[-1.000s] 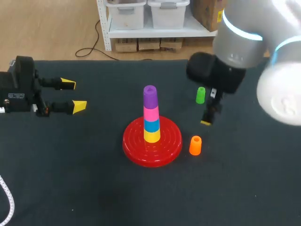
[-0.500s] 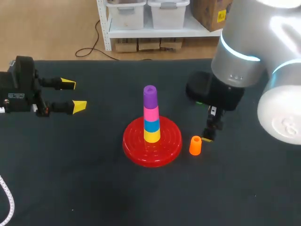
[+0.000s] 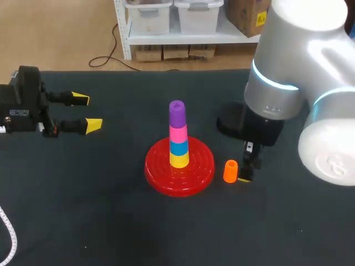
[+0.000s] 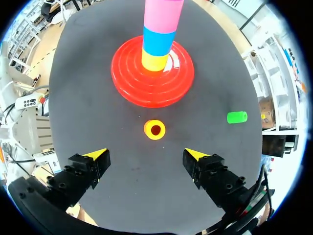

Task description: Pick up and stack the cylinders on the red base in this order: pink,purple,orange,green

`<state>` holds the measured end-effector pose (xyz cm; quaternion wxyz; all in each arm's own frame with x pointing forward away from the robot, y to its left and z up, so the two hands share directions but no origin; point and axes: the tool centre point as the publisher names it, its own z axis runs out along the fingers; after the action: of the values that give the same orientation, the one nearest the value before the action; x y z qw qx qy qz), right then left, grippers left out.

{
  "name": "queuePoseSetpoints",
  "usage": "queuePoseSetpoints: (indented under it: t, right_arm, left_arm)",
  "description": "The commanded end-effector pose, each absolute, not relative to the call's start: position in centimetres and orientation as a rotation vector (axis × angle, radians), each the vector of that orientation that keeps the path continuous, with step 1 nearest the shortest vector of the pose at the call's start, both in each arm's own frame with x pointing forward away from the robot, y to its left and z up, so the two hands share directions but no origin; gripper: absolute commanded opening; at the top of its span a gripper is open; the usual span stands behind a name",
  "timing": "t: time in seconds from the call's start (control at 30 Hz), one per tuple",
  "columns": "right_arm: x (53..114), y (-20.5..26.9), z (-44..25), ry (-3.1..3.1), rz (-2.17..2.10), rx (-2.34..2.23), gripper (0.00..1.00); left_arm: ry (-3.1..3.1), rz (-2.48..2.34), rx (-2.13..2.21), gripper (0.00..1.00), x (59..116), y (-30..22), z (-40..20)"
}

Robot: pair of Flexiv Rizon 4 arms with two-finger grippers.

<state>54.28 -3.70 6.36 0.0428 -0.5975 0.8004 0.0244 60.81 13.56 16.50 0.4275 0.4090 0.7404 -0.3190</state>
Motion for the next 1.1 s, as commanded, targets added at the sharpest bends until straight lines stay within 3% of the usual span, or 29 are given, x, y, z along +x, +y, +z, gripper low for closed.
queuePoseSetpoints:
  t: [0.03,1.1]
  right_arm:
    - [54.1,-3.8,6.3,2.446,0.072,-1.823,1.0]
    - [55.2,-2.4,3.3,2.367,0.054,-1.981,1.0]
  left_arm:
    - [1.841,-0.794,1.017,1.0,60.8,13.5,16.3]
    - [1.841,-0.794,1.017,1.0,60.8,13.5,16.3]
